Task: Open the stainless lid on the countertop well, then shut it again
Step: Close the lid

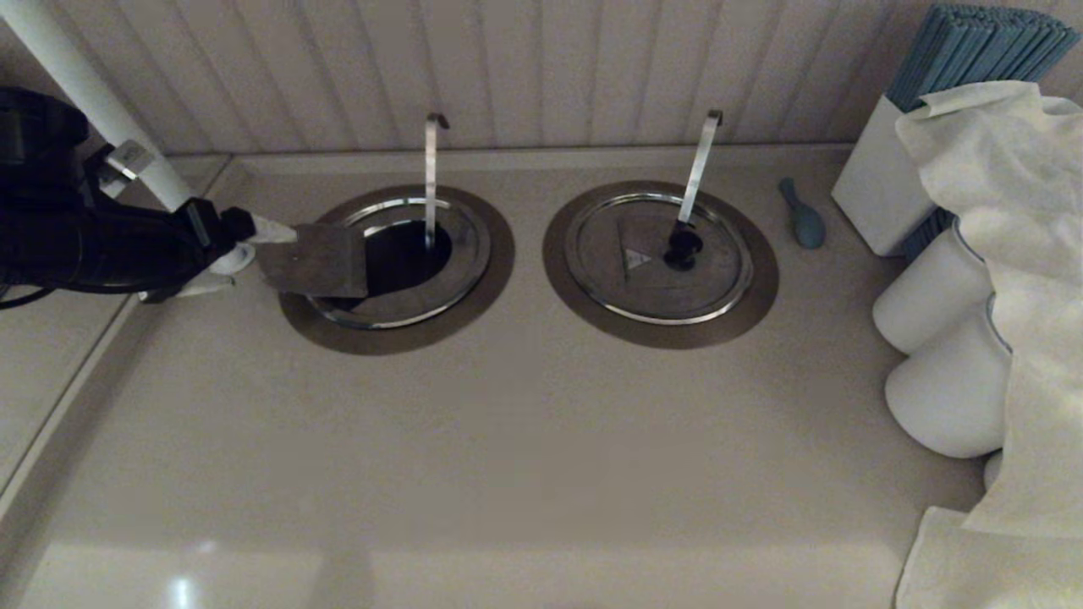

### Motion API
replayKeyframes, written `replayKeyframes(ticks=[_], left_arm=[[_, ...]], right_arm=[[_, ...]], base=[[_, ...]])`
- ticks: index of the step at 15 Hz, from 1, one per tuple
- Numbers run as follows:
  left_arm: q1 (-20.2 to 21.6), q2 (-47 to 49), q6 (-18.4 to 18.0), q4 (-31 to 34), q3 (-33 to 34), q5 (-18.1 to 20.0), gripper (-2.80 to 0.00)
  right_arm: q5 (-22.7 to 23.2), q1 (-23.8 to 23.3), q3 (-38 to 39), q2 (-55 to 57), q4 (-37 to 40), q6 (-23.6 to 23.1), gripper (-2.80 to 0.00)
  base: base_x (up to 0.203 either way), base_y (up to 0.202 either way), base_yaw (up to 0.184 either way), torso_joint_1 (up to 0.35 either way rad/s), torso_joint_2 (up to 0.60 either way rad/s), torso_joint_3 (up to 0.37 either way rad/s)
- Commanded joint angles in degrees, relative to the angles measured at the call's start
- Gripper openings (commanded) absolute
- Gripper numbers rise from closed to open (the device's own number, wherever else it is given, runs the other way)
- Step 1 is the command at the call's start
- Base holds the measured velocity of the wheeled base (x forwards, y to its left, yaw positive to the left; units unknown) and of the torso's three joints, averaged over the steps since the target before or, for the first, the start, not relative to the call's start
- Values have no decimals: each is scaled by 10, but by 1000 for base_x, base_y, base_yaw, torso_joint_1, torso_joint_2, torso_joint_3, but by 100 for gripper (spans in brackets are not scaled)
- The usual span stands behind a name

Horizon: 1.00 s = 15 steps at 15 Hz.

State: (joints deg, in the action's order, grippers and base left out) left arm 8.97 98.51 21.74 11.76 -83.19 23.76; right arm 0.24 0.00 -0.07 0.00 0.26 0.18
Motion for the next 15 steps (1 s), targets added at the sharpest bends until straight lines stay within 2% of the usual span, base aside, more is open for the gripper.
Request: replayKeyframes(ticks=[1, 8, 15], left_arm=[[-1, 11, 1, 0, 3, 1, 0], [-1, 38, 4, -11, -4, 1, 0], [-28, 28, 54, -65, -1, -2, 0]], right_arm=[[0, 0, 0, 1, 0, 0, -280], [0, 0, 0, 1, 0, 0, -280], [0, 0, 1, 1, 0, 0, -280]], base=[[0, 0, 0, 0, 0, 0], [0, 0, 0, 0, 0, 0], [0, 0, 0, 0, 0, 0]])
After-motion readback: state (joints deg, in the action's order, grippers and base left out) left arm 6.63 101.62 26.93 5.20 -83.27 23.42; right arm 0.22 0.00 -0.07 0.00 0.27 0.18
